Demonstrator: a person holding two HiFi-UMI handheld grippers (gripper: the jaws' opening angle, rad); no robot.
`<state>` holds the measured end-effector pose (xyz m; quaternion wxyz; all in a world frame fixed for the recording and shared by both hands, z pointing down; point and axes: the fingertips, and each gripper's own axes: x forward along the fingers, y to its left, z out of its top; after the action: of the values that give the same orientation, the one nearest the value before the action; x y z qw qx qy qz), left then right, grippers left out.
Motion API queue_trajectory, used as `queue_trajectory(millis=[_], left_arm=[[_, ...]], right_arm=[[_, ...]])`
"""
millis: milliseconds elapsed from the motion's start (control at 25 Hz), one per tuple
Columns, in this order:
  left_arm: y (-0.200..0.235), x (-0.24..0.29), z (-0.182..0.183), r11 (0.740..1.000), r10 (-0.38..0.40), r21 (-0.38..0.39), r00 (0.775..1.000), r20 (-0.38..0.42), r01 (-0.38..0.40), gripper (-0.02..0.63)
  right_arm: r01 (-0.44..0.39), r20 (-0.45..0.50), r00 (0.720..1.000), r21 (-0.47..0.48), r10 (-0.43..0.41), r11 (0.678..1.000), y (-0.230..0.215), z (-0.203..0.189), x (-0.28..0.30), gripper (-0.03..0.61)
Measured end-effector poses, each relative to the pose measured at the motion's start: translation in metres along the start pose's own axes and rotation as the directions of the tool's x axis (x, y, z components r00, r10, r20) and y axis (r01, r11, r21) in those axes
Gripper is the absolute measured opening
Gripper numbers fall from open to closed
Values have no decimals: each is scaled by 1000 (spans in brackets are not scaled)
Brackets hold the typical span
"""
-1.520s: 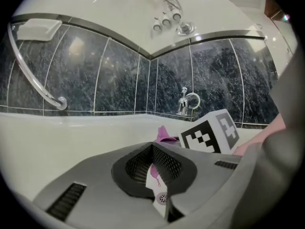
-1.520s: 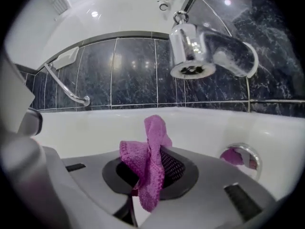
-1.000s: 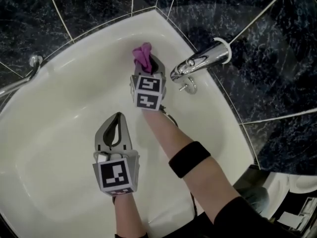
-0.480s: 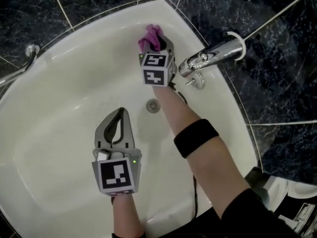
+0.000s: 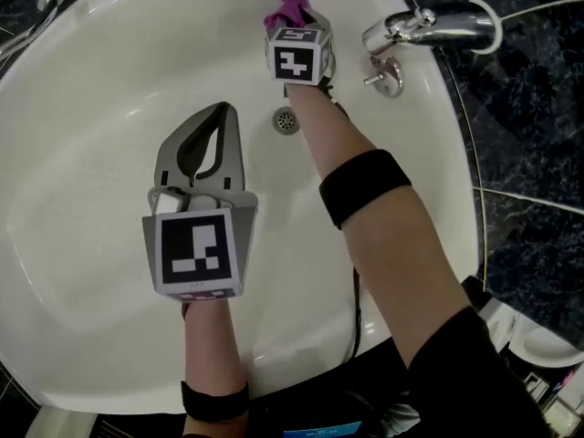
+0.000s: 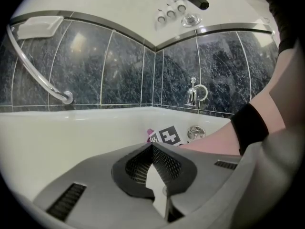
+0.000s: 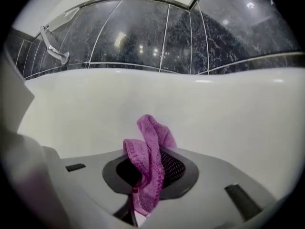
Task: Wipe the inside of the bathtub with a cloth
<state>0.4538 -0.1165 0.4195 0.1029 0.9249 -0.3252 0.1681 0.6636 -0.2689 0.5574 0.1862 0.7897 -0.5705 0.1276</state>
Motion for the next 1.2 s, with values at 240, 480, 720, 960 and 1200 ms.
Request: queue_trajectory(millis=[240,480,720,960,1200], left_arm=[[-1,-1,1,1000,-3,-9,1000,13,4,0],[-2,-2,4,1000,-7,-20,1000,26,7,0],[-2,0,5,1000,-17,-22,999,38,18,0],[-2,-3,5,999,-18,-37,999,49,20,0],[-4,-4,2,998,-31,-49,999,29,32,0]], right_arm=[[-38,-185,982,66,49,997,13,-80,13,88],[-22,-411,909,121,71,992,10,-157,9,87],[-85,-457,880,125,133,989,12,-188,8,89],[45,-446,895,70,-9,997,-8,-169,-19,89],[96,-108,990,36,-91,995,-12,-65,-50,89]])
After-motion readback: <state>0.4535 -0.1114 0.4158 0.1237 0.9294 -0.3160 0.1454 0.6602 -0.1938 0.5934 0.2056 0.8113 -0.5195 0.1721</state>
